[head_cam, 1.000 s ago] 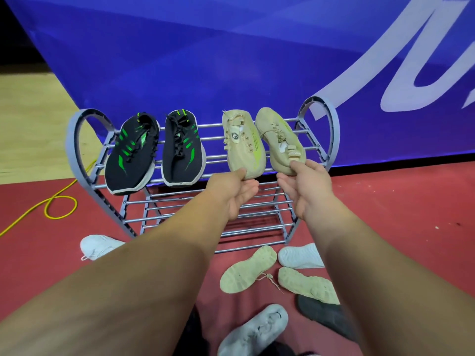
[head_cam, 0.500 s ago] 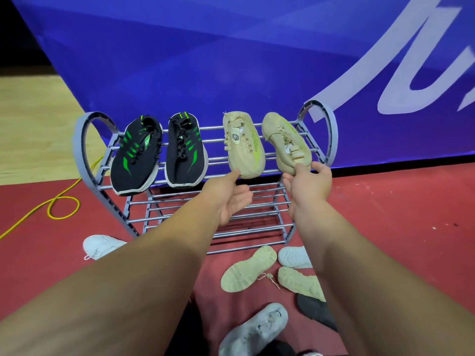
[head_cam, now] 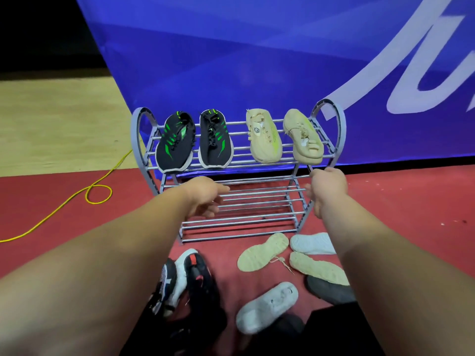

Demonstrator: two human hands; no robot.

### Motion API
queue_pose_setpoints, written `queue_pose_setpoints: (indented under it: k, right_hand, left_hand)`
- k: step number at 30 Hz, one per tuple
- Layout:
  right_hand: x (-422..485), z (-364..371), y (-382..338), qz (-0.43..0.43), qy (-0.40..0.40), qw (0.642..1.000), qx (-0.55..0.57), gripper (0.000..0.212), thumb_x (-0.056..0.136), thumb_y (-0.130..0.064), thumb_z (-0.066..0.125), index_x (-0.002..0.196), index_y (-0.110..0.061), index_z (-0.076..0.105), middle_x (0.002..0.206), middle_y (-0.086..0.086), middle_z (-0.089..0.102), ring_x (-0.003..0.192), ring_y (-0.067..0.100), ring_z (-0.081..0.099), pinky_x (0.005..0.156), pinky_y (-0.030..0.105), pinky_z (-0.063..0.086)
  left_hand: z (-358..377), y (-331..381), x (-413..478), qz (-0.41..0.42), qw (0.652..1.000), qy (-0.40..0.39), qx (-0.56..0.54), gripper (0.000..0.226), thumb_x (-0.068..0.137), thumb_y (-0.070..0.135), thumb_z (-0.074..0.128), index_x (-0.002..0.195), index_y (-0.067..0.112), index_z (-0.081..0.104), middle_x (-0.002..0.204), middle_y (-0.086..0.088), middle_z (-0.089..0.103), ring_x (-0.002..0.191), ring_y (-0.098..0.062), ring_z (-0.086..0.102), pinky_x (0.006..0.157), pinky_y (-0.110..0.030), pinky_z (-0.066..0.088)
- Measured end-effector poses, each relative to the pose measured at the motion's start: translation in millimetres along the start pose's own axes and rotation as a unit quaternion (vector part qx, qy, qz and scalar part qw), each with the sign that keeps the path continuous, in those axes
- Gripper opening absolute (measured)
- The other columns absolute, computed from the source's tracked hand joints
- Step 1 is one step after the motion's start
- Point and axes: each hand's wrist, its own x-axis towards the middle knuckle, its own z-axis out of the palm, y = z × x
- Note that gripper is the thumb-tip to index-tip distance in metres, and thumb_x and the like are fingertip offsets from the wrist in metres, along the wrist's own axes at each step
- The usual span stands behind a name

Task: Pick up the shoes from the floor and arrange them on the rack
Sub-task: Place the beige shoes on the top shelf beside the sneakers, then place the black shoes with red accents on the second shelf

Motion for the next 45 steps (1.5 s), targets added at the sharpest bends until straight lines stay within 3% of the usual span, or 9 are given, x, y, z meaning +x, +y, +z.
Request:
queue_pose_setpoints:
  k: [4,11,16,22,29,34,37,40,45]
  right_hand:
    - [-40,-9,-1,-0.058,-0.011,0.994,-0.092,0.006,0.075,-0.019,0.053,0.079,-0.015,0.056,0.075,0.014,0.056,0.069,0.028,0.049,0.065,0.042,0.040]
    - [-81,8,-3,-0.135,-0.064,0.972,-0.179,0.037,0.066,-0.027,0.051,0.096,-0.017,0.071,0.086,0.005,0.072,0.083,0.028,0.067,0.076,0.048,0.057]
    - [-137,48,3,-0.133,-0.138,0.965,-0.181,0.021,0.091,-0.012,0.049,0.079,-0.010,0.066,0.083,0.017,0.075,0.065,0.026,0.067,0.072,0.048,0.060]
    - [-130,111,71,-0.100,-0.215,0.941,-0.241,0.022,0.096,-0.010,0.048,0.081,-0.010,0.065,0.083,0.014,0.073,0.065,0.023,0.067,0.069,0.042,0.061]
    - [-98,176,175,-0.001,-0.274,0.921,-0.276,0.018,0.096,-0.008,0.049,0.084,-0.006,0.062,0.076,0.012,0.064,0.060,0.023,0.059,0.051,0.027,0.050]
    - [-80,206,262,0.101,-0.280,0.915,-0.274,0.015,0.093,-0.007,0.054,0.080,-0.011,0.060,0.070,0.010,0.063,0.058,0.023,0.060,0.051,0.029,0.050]
    - [-77,214,312,0.168,-0.276,0.901,-0.289,0.018,0.098,-0.002,0.051,0.084,-0.011,0.057,0.068,0.009,0.059,0.057,0.021,0.054,0.050,0.027,0.046]
    - [-71,210,358,0.181,-0.264,0.885,-0.339,0.007,0.091,-0.001,0.059,0.086,-0.004,0.060,0.062,0.008,0.050,0.055,0.024,0.048,0.051,0.029,0.036]
    - [-52,199,430,0.248,-0.287,0.859,-0.343,0.029,0.065,-0.028,0.071,0.082,-0.005,0.073,0.077,0.021,0.072,0.075,0.040,0.072,0.064,0.049,0.058]
  left_hand:
    - [-38,-19,-36,0.055,0.986,0.025,0.153,0.024,0.090,0.033,0.064,0.082,0.011,0.059,0.080,-0.011,0.057,0.064,-0.026,0.054,0.066,-0.035,0.051]
    - [-88,-69,-96,0.099,0.919,0.090,0.370,0.028,0.093,0.031,0.064,0.099,0.005,0.069,0.102,-0.013,0.072,0.087,-0.028,0.060,0.073,-0.032,0.047]
    - [-118,-122,-101,0.058,0.938,0.095,0.328,0.016,0.090,0.026,0.065,0.090,0.011,0.063,0.079,-0.007,0.062,0.067,-0.025,0.051,0.058,-0.027,0.037]
    - [-133,-202,-63,-0.012,0.955,0.077,0.285,0.025,0.091,0.021,0.066,0.098,-0.003,0.069,0.090,-0.025,0.066,0.078,-0.036,0.058,0.065,-0.038,0.047]
    - [-121,-296,9,-0.133,0.969,0.016,0.210,0.016,0.093,0.028,0.066,0.099,0.015,0.072,0.102,-0.011,0.072,0.097,-0.028,0.070,0.090,-0.039,0.058]
    - [-104,-344,63,-0.185,0.981,0.031,0.056,0.012,0.085,0.015,0.066,0.081,0.005,0.064,0.074,-0.020,0.059,0.067,-0.030,0.058,0.067,-0.045,0.057]
    - [-82,-367,95,-0.222,0.974,0.014,0.032,0.014,0.093,0.008,0.061,0.079,0.007,0.061,0.063,-0.008,0.052,0.051,-0.022,0.050,0.050,-0.024,0.045]
    - [-54,-384,115,-0.245,0.968,-0.039,0.029,0.021,0.091,0.016,0.065,0.101,-0.002,0.069,0.079,-0.022,0.062,0.058,-0.024,0.051,0.049,-0.023,0.041]
    - [-12,-406,134,-0.256,0.964,-0.071,0.023,0.021,0.085,0.025,0.068,0.092,0.006,0.071,0.083,-0.015,0.061,0.073,-0.026,0.057,0.066,-0.036,0.046]
